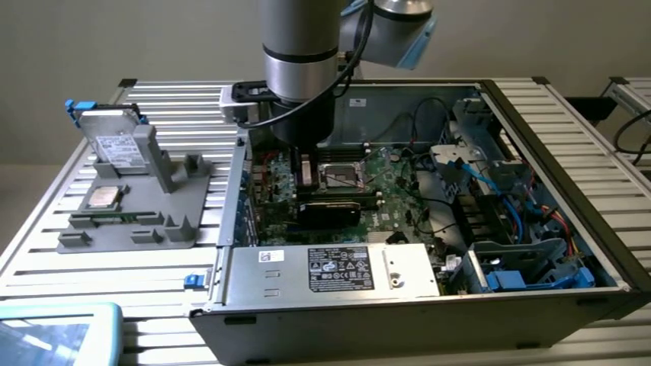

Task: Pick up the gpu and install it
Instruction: 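Press down on the gpu until it lock into place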

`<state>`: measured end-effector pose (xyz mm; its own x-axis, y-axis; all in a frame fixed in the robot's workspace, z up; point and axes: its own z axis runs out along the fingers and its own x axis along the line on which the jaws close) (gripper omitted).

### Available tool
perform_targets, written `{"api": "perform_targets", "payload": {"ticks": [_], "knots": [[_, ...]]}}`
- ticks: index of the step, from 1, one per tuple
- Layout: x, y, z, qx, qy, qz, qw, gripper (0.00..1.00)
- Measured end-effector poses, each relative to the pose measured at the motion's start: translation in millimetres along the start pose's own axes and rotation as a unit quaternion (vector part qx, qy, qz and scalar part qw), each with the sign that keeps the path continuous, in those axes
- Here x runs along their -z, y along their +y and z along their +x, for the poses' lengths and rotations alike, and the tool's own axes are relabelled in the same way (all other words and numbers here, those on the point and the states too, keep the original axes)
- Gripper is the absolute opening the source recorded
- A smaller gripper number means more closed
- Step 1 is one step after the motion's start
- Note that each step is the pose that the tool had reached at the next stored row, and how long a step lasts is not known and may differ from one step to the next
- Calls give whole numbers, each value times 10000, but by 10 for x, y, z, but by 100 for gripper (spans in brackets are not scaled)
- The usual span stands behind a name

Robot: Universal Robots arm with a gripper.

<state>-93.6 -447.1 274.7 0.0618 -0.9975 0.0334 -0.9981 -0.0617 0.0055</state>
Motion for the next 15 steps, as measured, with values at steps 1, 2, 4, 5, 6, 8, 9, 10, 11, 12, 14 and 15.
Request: {"api": "perform_targets", "payload": {"ticks": [1,2,4,5,6,8,9,10,11,12,14,15], "knots": [[-9,4,-5,-3,1,4,10000,11],[-17,9,-13,-7,1,7,10000,11],[-28,16,-23,-14,1,11,10000,11],[-34,22,-24,-19,1,12,10000,11],[-41,28,-24,-22,2,16,10000,11],[-51,34,-25,-30,3,22,10000,11],[-58,36,-25,-35,3,24,10000,11],[-65,37,-26,-39,4,24,10000,11],[-72,38,-26,-43,4,25,10000,11],[-79,39,-26,-47,7,24,10000,11],[-93,40,-26,-53,12,24,10000,11],[-102,40,-26,-55,11,24,10000,11]]}}
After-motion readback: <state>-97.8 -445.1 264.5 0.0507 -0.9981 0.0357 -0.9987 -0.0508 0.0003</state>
